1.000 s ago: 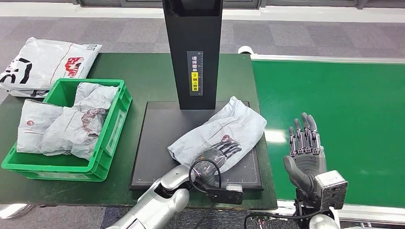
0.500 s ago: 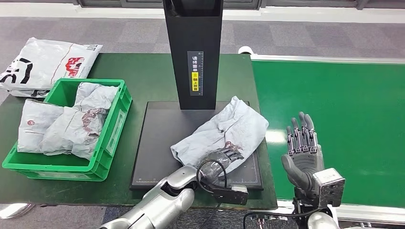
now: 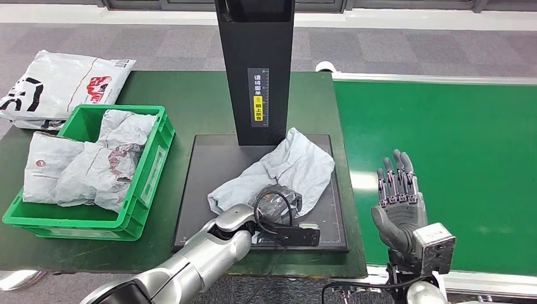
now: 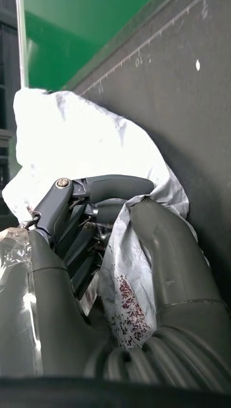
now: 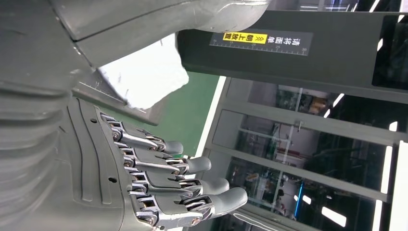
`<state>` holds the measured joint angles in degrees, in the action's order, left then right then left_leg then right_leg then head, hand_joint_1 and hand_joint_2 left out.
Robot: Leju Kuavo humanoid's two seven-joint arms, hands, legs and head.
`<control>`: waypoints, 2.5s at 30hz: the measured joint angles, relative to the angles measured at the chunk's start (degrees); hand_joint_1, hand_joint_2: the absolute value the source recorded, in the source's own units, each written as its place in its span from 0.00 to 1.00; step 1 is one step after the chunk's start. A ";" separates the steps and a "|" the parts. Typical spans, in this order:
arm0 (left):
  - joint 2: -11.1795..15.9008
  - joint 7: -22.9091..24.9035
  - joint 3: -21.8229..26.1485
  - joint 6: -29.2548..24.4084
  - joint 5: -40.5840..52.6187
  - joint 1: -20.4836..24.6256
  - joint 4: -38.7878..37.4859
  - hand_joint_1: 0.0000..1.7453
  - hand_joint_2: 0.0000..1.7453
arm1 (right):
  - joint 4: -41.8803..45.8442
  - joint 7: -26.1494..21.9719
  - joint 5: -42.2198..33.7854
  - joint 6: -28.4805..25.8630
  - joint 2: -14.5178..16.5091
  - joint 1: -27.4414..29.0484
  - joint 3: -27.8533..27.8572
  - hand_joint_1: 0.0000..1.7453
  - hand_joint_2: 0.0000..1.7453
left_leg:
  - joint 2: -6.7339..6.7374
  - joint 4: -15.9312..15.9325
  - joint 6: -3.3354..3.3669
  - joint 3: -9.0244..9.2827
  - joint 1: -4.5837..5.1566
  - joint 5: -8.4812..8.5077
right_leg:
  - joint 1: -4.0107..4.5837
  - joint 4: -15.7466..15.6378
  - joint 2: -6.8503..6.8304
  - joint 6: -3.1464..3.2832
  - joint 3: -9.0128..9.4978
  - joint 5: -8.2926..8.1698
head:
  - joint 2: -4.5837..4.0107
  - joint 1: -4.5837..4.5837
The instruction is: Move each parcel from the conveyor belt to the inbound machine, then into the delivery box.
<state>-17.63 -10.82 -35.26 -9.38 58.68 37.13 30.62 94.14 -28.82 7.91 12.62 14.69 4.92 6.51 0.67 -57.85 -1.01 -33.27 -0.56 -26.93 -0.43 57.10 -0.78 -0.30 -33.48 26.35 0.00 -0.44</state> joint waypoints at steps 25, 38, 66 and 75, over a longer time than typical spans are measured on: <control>2.27 4.94 0.82 -7.18 0.33 1.61 0.21 1.00 1.00 | -1.28 0.44 0.31 -0.05 0.00 -0.78 0.01 0.00 1.00 | 0.01 0.00 -0.02 -0.01 0.00 0.01 | 0.00 0.04 0.01 0.00 -0.04 0.00 | 0.00 0.00; 11.99 6.51 24.44 -13.33 2.40 -12.69 40.68 1.00 1.00 | -0.75 0.69 0.01 0.84 1.45 3.38 5.44 0.00 1.00 | 0.09 0.02 -0.16 -0.03 0.00 -0.07 | 0.02 0.22 0.07 0.25 -0.19 0.22 | 0.00 0.01; 11.54 17.12 39.96 -29.66 29.67 -21.91 70.26 1.00 1.00 | 1.00 1.87 1.40 1.54 4.56 4.34 8.04 0.00 1.00 | 0.04 0.02 -0.20 0.00 0.00 -0.11 | 0.03 0.25 0.01 0.23 -0.16 0.33 | 0.00 0.02; 11.55 17.94 40.30 -29.73 30.76 -19.85 68.95 1.00 1.00 | 0.98 2.01 1.40 1.37 4.59 4.12 8.04 0.00 1.00 | 0.04 0.02 -0.21 0.01 0.00 -0.12 | 0.03 0.26 0.02 0.24 -0.17 0.33 | 0.00 0.02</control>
<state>-6.08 7.11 5.05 -39.10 89.44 17.29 99.57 95.12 -26.82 9.31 13.99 19.28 9.04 14.55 0.71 -57.83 -1.22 -33.27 -0.56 -27.04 -0.40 57.36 -0.75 -0.06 -33.65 26.68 0.00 -0.42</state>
